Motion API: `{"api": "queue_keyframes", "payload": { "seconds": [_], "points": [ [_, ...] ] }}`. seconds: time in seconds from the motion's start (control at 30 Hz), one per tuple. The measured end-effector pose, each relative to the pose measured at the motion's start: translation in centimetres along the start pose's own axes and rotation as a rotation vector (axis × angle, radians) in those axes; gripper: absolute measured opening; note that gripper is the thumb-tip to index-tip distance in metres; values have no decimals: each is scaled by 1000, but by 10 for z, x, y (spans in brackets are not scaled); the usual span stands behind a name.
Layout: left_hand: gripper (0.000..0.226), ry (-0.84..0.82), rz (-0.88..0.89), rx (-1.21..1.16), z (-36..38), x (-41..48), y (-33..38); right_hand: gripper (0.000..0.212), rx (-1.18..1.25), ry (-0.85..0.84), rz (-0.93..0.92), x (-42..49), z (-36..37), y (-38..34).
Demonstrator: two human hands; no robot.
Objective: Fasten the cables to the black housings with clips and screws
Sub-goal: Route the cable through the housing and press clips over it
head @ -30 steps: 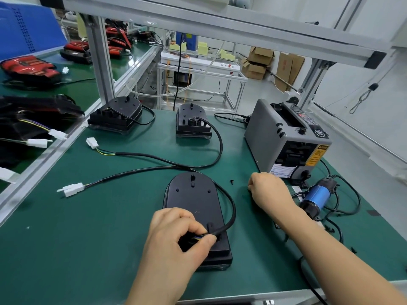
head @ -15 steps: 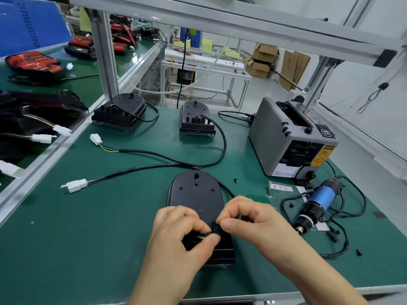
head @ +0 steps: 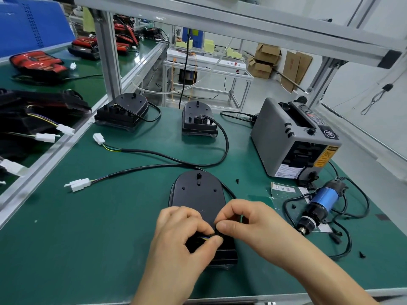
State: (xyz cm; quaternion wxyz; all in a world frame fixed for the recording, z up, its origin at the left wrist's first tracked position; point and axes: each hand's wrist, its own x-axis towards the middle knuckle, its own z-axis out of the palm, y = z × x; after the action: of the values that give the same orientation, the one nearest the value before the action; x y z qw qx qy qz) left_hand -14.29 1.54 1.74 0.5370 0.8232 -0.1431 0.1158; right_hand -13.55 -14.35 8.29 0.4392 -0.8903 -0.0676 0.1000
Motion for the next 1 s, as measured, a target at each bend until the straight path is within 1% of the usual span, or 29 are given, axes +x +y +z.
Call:
{"api": "queue_keyframes", "payload": {
  "seconds": [0.13,0.2,0.27,0.33,0.43,0.67,0.9,1.0],
  "points": [
    [24,-71,24,-36,-15,1,-5,14,-26,-1,24,0,-3,2],
    [22,-136,98,-3,-23,2,-10,14,13,-28,66,-1,-4,4],
    [16,-164,193,51,-26,1,-13,15,29,-69,108,0,-4,6],
    [8,-152,233,70,-25,1,-14,16,33,-106,138,2,-4,7],
    [5,-137,267,73,-23,1,-14,16,40,-119,162,6,-4,7],
    [5,-110,285,56,-20,0,-19,12,7,-163,186,14,-4,5],
    [7,-87,286,2,-19,-1,-23,10,-101,-266,203,24,-10,-3],
    [8,-93,282,-11,-21,-1,-23,8,-185,-308,227,29,-13,-6]
  ]
}}
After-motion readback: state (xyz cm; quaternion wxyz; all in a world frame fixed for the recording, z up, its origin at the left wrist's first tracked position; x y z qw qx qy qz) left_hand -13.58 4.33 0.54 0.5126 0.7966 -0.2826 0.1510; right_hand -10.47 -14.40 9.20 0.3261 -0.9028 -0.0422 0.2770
